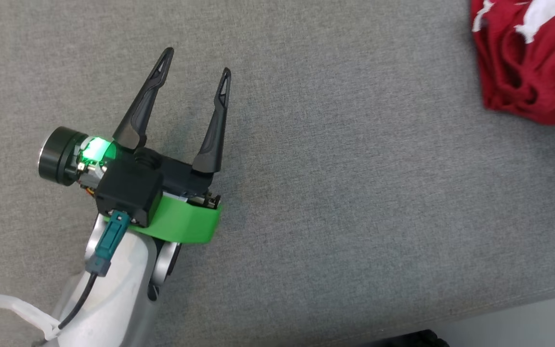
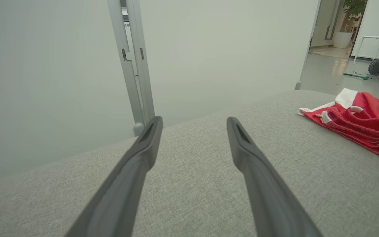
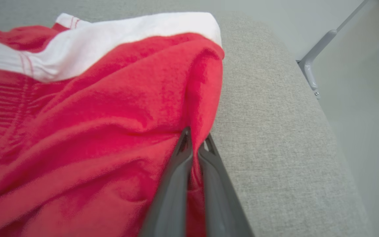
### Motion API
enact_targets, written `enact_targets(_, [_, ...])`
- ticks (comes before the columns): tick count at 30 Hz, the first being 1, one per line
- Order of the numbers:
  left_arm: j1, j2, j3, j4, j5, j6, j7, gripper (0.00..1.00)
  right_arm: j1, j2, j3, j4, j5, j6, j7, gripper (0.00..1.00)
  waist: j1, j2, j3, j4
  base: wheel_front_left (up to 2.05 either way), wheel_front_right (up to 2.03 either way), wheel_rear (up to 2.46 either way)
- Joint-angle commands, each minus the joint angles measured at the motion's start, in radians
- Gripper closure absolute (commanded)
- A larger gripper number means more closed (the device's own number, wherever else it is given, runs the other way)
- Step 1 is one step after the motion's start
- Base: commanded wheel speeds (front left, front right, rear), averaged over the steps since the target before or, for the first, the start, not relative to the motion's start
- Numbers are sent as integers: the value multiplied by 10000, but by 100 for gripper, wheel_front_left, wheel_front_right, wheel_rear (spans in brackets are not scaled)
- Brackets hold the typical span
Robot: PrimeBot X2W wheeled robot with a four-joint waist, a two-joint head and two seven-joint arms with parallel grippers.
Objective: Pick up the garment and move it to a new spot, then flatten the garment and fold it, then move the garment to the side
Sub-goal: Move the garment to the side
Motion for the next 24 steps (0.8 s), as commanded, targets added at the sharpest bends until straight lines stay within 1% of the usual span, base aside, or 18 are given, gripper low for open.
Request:
enact_targets(1, [-313,-13,-73,-80,67,-76,15,0,-390,-243,-208,255,-113,-17,-70,100,0,0,940,215,0,0,0])
enact_targets(5, [-620,-77,-252,-203,177,-130,30,0,-1203,-688,-794,914,-368,-17,-371,100,0,0,1323,394,0,0,0])
enact_targets(10, [-868,-116,-362,-307,219,-164,-16,0,-1965,-735,-1405,1816,-769,-17,-502,100,0,0,1561,540,0,0,0])
enact_targets(11, [-905,-124,-376,-287,205,-152,-36,0,-2067,-636,-1477,2012,-820,-17,-439,80,0,0,1576,557,0,0,0])
enact_targets(12, [-934,-125,-381,-268,202,-150,-36,0,-2149,-545,-1555,2130,-812,-17,-462,54,0,0,1582,562,0,0,0])
enact_targets(13, [-954,-121,-382,-233,195,-139,-60,0,-2187,-503,-1626,2271,-912,-16,-552,0,0,0,1571,557,0,0,0])
enact_targets(17, [-829,-88,-342,-65,141,-44,-141,0,-1969,-108,-2098,2588,-935,-16,-1067,0,0,0,1302,436,0,0,0])
enact_targets(20, [-599,-81,-316,84,55,22,-189,0,-1482,201,-2531,2467,-909,-16,-1329,0,0,0,933,318,0,0,0])
enact_targets(22, [-423,-52,-268,152,-7,101,-185,0,-1099,417,-2773,2179,-967,-16,-1385,0,0,0,654,188,0,0,0])
enact_targets(24, [-204,-26,-227,225,-97,192,-186,0,-587,675,-3239,1476,-1040,-16,-1415,0,0,0,329,55,0,0,0])
